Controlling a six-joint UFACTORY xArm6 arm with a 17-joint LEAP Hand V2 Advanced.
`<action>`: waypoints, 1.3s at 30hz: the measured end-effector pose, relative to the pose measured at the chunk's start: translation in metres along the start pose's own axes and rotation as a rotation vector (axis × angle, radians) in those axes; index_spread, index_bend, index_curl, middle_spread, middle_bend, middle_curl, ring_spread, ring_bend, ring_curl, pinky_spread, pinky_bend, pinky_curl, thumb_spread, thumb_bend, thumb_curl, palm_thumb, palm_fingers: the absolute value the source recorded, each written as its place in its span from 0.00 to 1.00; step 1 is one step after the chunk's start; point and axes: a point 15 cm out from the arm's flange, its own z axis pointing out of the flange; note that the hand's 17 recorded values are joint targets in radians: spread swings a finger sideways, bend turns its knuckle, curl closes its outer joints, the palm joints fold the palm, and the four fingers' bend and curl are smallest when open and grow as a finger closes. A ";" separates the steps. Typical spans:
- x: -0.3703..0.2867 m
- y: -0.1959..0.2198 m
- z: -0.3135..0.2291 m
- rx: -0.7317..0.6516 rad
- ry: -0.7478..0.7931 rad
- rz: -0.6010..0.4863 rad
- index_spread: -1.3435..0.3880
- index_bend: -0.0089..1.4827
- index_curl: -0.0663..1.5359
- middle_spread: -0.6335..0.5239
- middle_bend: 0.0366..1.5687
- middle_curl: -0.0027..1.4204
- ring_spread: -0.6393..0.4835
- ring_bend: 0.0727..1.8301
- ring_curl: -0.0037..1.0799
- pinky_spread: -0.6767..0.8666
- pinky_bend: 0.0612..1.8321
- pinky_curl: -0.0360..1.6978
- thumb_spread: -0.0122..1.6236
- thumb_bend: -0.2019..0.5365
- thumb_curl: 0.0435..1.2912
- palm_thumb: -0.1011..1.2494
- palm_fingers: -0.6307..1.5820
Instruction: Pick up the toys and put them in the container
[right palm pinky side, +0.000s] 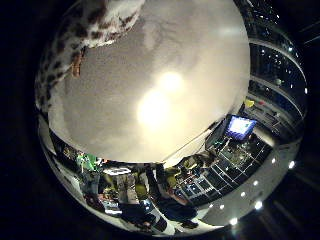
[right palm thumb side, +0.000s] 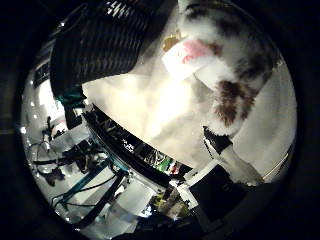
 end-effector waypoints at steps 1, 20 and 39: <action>0.000 -0.002 0.002 0.004 0.002 0.003 0.48 0.15 0.24 0.46 0.12 0.22 0.62 0.08 0.24 0.67 0.15 0.19 0.55 0.25 0.47 0.89 0.41; 0.096 0.015 -0.066 0.323 0.139 0.144 0.60 0.71 0.51 0.41 0.75 0.50 0.36 0.66 0.60 0.25 0.65 0.41 0.55 0.25 0.40 0.79 0.85; -0.051 0.018 -0.221 0.404 0.068 0.022 0.66 0.79 0.50 0.47 0.86 0.47 0.41 0.76 0.62 0.32 0.63 0.64 0.53 0.24 0.47 0.82 0.81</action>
